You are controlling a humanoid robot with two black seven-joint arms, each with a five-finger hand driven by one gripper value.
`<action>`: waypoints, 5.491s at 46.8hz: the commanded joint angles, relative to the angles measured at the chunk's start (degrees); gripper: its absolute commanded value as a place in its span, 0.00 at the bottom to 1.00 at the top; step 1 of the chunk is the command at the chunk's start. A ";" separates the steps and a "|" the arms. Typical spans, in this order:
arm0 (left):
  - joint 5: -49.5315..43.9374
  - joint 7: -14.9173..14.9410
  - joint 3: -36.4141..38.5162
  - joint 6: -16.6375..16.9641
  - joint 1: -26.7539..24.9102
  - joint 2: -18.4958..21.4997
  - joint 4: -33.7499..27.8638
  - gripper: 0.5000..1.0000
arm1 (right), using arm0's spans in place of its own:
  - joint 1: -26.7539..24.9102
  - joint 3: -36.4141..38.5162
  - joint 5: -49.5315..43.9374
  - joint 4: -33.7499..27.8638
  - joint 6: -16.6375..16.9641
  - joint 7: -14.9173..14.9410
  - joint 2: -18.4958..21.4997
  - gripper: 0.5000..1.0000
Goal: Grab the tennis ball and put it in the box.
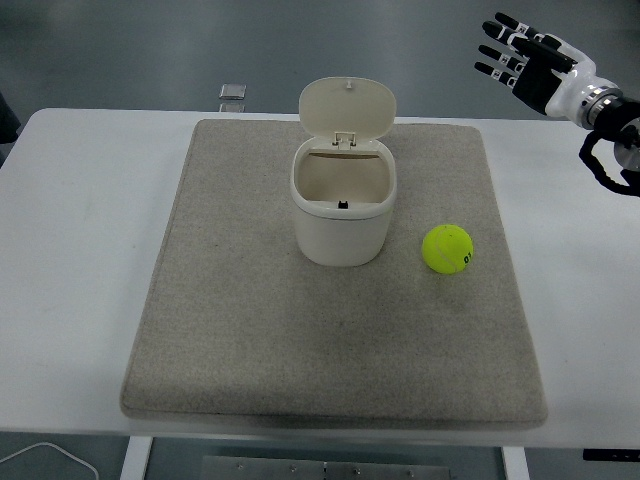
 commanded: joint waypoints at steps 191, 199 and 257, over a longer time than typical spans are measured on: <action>0.14 0.00 0.44 0.00 -0.77 0.00 -0.29 0.98 | -1.90 -29.36 -72.96 24.85 -0.38 30.85 -17.58 0.86; 0.14 0.00 0.44 0.00 -0.77 0.00 -0.29 0.98 | -2.07 -29.63 -73.05 24.06 -0.82 30.85 -17.40 0.86; 0.14 0.00 0.44 -0.09 -0.77 0.00 -0.29 0.98 | -1.37 -29.45 -75.95 23.88 -0.56 31.38 -17.23 0.07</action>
